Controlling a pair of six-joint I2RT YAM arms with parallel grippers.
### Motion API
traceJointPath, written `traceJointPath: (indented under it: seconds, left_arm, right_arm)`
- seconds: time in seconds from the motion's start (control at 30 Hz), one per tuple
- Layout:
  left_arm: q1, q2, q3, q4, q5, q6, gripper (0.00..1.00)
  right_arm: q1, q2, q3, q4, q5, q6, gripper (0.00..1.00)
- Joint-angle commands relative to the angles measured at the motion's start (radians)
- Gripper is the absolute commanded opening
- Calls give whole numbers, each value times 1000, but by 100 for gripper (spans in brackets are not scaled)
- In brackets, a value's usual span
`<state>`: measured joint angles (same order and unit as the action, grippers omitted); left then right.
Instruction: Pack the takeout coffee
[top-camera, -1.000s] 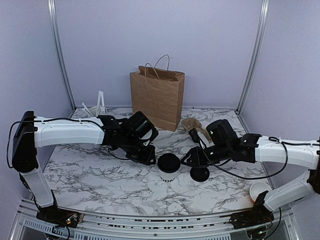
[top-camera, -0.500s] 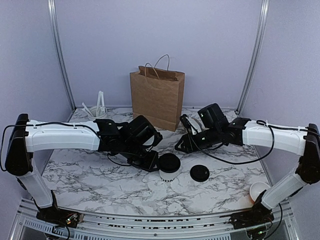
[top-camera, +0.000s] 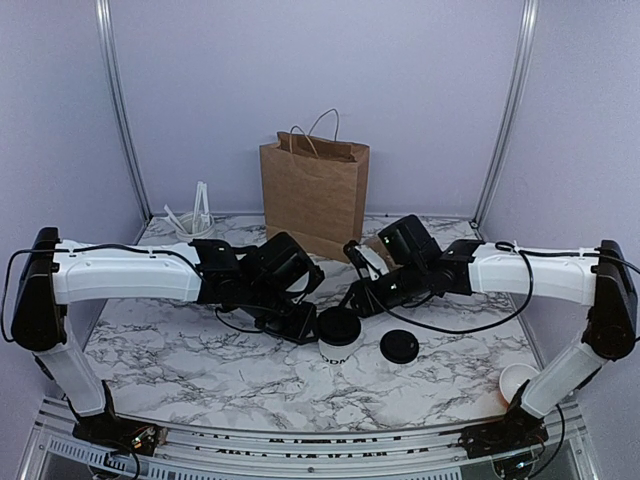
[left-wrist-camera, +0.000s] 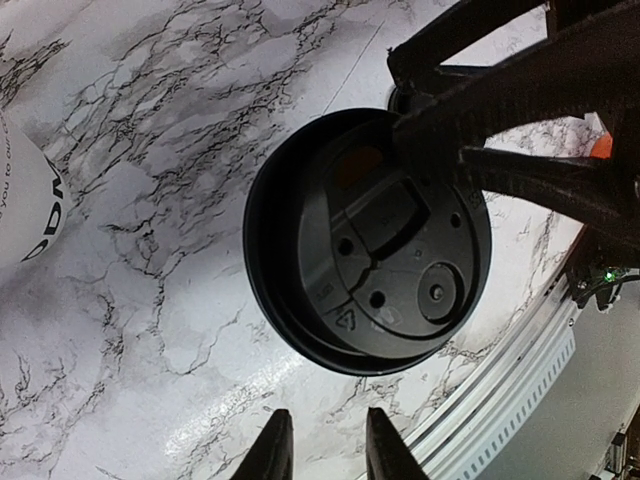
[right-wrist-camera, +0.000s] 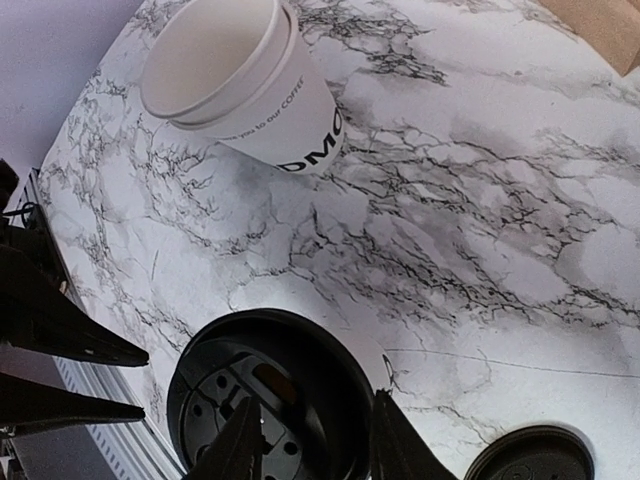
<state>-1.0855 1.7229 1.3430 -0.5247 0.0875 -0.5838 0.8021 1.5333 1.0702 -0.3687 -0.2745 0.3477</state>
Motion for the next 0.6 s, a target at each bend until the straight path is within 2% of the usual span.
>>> traceJointPath:
  seconds: [0.0,0.57]
  left_arm:
    - [1,14,-4,4,-9,1,26]
    - [33,17,-13,3,-19,26,26]
  right_arm:
    - [24,-11,19,0,14,30,35]
    - [92,-128,-104,31,36,196,35]
